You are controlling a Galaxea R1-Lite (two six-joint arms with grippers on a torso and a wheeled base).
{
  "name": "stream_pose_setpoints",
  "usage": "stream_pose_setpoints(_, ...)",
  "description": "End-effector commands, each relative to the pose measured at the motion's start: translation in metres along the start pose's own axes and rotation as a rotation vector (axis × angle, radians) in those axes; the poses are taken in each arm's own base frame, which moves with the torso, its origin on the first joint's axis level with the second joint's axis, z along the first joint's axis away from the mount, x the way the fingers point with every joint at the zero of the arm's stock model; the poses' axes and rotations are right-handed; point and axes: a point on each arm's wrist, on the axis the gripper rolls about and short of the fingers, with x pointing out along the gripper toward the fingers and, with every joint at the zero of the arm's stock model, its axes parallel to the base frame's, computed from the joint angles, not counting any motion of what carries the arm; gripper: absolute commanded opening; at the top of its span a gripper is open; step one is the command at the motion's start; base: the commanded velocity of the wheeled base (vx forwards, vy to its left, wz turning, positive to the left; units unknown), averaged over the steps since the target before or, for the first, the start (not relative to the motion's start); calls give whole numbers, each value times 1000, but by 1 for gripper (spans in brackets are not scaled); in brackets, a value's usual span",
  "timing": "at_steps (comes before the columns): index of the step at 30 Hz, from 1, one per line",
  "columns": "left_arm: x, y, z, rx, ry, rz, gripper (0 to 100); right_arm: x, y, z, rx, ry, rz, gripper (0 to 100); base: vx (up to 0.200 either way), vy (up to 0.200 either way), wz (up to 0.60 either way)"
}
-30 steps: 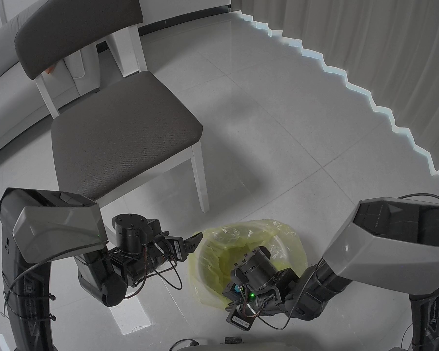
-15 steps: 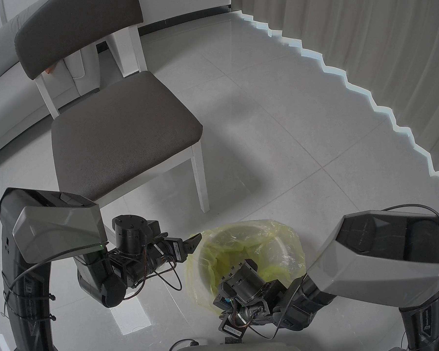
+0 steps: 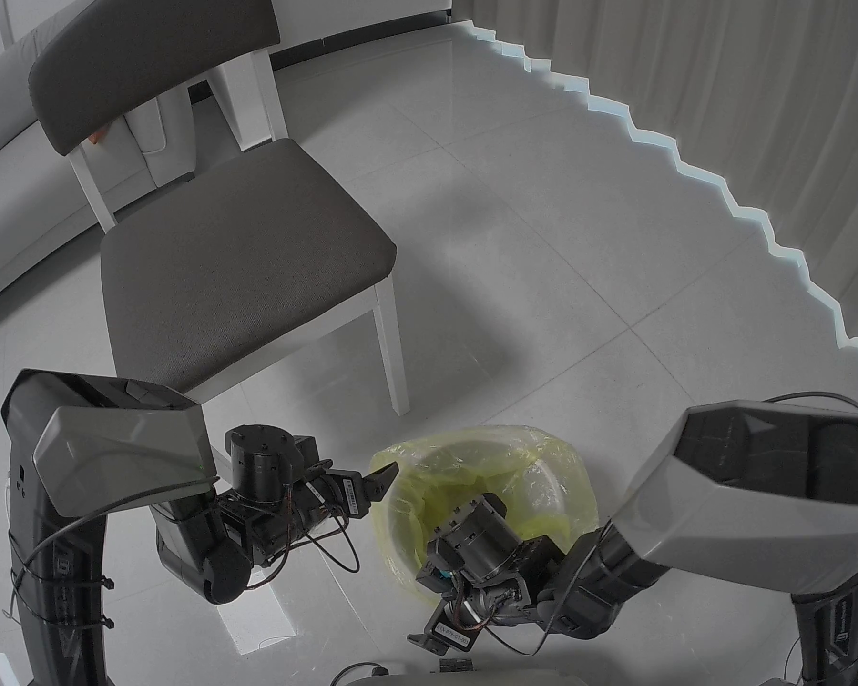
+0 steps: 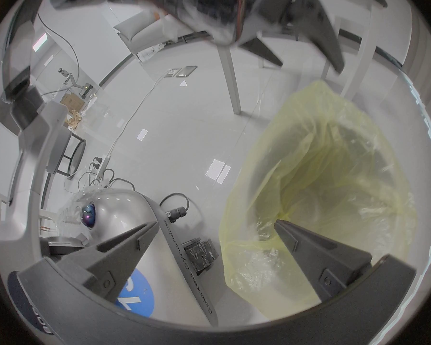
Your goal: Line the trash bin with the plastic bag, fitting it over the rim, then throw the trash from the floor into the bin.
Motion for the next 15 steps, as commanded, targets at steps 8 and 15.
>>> stream_pose_setpoints(8, -1, 4, -19, 48, 69, 28, 100, -89, -4, 17, 31, -152, -53, 100, 0, 0, 0)
stream_pose_setpoints(15, 21, 25, -29, 89, 77, 72, 100, -126, -46, 14, 171, -217, -153, 100, 0, 0, 0)
